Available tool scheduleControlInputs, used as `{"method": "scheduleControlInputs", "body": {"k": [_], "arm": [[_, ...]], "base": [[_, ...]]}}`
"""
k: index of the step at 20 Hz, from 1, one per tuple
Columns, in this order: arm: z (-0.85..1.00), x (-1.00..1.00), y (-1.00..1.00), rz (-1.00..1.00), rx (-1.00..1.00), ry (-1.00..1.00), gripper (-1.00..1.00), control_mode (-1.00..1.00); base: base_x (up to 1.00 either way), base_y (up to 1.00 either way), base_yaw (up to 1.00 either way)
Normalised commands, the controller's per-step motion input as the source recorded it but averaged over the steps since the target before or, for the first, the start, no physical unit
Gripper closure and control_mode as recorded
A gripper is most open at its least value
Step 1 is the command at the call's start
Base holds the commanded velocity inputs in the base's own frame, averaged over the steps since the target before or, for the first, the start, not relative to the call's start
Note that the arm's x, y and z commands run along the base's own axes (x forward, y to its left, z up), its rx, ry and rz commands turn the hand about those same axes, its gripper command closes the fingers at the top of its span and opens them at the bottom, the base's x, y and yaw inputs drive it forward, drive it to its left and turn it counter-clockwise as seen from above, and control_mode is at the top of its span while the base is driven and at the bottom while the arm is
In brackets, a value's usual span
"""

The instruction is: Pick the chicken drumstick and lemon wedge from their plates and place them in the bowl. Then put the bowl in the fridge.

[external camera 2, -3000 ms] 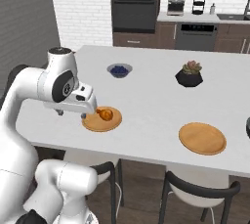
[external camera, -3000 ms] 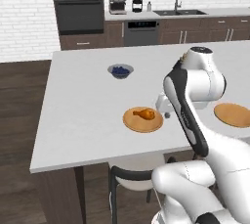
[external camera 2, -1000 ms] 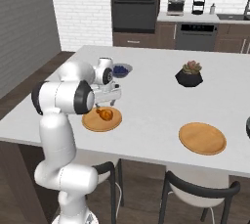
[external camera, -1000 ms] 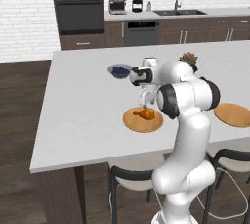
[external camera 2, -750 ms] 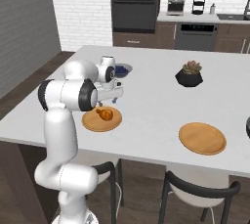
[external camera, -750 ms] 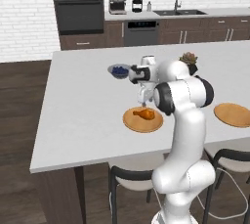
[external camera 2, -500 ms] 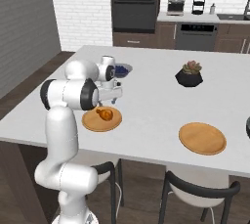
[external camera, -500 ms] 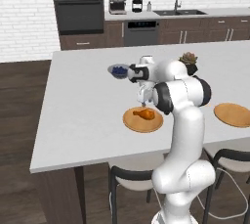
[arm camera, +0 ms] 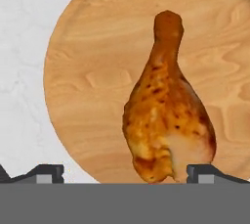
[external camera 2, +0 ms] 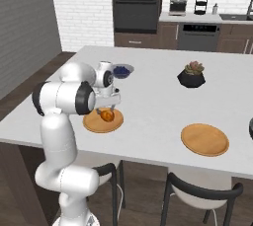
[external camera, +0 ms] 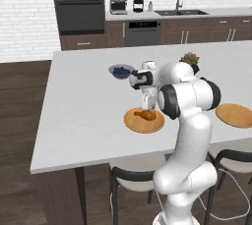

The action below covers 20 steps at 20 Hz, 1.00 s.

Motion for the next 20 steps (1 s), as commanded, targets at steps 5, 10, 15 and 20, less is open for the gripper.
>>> {"method": "scheduleControlInputs", "body": {"k": [5,10,15,20], "arm": [[-0.04,-0.06,-0.03,0.13,0.00,-0.15,-1.00,-1.00],[-0.01,0.03,-0.12,0.23,0.00,-0.27,-1.00,-1.00],[-0.13,0.05,0.06,0.08,0.00,0.00,-1.00,-1.00],[-0.07,0.21,0.01,0.02,0.00,-0.03,-1.00,-1.00]], "base": [[0.00,0.00,0.00],[0.00,0.00,0.00],[0.00,0.00,0.00],[0.00,0.00,0.00]]}}
